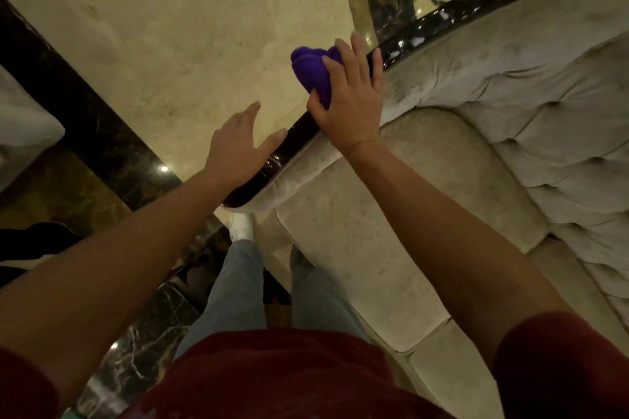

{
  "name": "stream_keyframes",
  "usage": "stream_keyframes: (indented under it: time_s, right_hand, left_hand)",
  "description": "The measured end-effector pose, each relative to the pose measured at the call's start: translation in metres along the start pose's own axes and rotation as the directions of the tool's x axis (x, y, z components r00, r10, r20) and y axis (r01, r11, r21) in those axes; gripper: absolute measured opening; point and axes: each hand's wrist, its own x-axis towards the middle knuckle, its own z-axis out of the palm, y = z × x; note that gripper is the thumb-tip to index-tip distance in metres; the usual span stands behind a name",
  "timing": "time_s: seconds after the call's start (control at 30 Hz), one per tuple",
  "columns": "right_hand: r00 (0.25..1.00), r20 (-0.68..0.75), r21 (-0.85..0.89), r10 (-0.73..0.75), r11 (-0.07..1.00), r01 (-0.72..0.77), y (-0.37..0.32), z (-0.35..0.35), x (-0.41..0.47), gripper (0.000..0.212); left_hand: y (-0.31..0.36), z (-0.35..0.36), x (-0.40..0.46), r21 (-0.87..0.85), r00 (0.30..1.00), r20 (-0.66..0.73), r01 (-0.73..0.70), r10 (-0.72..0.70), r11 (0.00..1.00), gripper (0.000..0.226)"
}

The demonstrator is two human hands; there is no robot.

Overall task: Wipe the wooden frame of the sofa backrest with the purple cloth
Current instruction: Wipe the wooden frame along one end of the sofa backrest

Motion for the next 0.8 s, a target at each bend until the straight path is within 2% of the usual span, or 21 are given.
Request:
stream_keyframes:
  time_s: [0.07,0.1,0.17,0.23,0.3,0.37,0.43,0.57,0.67,0.8]
  right_hand:
    - [1.000,0.010,-0.025,-0.025,0.999,0.025,-0.002,-0.003,0.003,0.053]
    - [0.999,0.000,-0.038,-0.043,0.998,0.043,-0.001,-0.005,0.005,0.055]
    - [0.995,-0.034,-0.054,-0.097,0.994,0.095,0.004,-0.008,0.011,0.056]
    - [0.985,-0.026,-0.026,-0.171,0.985,0.170,0.010,-0.009,0.018,0.050]
    - [0.973,0.014,0.021,-0.229,0.973,0.229,0.014,-0.009,0.019,0.042]
    - [0.966,0.030,0.036,-0.258,0.966,0.257,0.019,-0.010,0.019,0.036]
    - [0.961,0.015,0.036,-0.277,0.961,0.276,0.023,-0.011,0.022,0.032]
    - [0.953,0.036,0.031,-0.300,0.954,0.299,0.041,-0.017,0.034,0.034]
    - [0.973,0.013,0.004,-0.230,0.973,0.230,0.071,-0.024,0.051,0.036]
    - [0.980,0.065,-0.086,-0.190,0.977,0.195,0.104,-0.034,0.073,0.038]
  left_hand:
    - [0.033,0.000,0.012,-0.151,0.993,-0.103,-0.074,0.058,0.986,0.070]
    - [0.050,0.004,0.018,-0.236,0.990,-0.140,-0.069,0.036,0.969,0.064]
    - [0.078,0.014,0.030,-0.380,0.983,-0.169,0.007,-0.077,0.925,0.058]
    - [0.095,0.027,0.037,-0.423,0.974,-0.152,0.091,-0.169,0.902,0.055]
    - [0.102,0.041,0.038,-0.308,0.968,-0.181,0.112,-0.173,0.945,0.053]
    - [0.103,0.049,0.036,-0.112,0.954,-0.277,0.087,-0.115,0.990,0.052]
    - [0.099,0.054,0.037,-0.017,0.941,-0.329,0.071,-0.073,0.997,0.053]
    - [0.098,0.056,0.037,-0.006,0.932,-0.353,0.079,-0.076,0.997,0.057]
    - [0.103,0.057,0.034,-0.014,0.930,-0.356,0.086,-0.085,0.996,0.060]
    - [0.101,0.059,0.035,-0.026,0.920,-0.377,0.102,-0.104,0.994,0.064]
